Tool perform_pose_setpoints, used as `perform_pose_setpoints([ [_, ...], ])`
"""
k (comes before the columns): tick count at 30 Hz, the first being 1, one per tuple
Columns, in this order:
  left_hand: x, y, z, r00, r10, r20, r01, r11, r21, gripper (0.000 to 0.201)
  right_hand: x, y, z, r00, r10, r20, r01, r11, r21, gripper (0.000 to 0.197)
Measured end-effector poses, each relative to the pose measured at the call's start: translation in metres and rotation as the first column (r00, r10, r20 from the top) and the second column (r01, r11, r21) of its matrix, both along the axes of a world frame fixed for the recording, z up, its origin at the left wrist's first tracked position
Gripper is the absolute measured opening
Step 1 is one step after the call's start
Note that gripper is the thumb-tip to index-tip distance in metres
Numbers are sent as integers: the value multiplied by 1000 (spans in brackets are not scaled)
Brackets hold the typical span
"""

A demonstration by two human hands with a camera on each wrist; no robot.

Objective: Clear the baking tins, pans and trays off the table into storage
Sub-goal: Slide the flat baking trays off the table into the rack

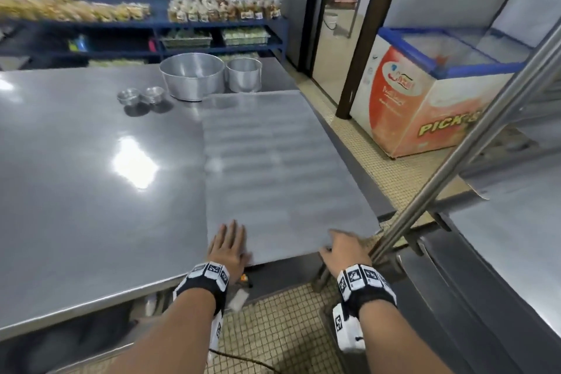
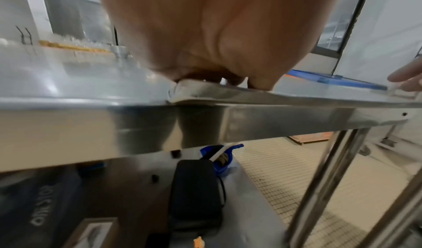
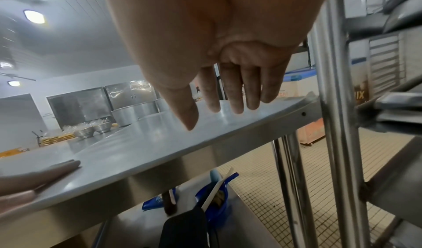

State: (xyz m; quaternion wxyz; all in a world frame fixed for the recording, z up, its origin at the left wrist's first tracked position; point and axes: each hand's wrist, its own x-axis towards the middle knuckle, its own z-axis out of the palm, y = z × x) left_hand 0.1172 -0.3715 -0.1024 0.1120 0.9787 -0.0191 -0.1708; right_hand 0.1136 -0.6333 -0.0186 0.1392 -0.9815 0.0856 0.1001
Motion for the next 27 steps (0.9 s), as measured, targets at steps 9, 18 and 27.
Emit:
perform_pose_setpoints([
  [9, -30, 37, 4, 993, 44, -112, -35, 996, 79, 77, 45, -19, -29, 1000, -23, -15, 23, 999, -43, 67],
  [18, -92, 40, 15, 974, 208, 89, -202, 977, -75, 78, 44, -13, -52, 942, -314, -118, 335, 904, 267, 134],
  [27, -69, 16, 39, 757, 641, 127, -638, 767, -73, 58, 47, -19, -45, 877, -405, -258, 475, 810, 343, 154],
])
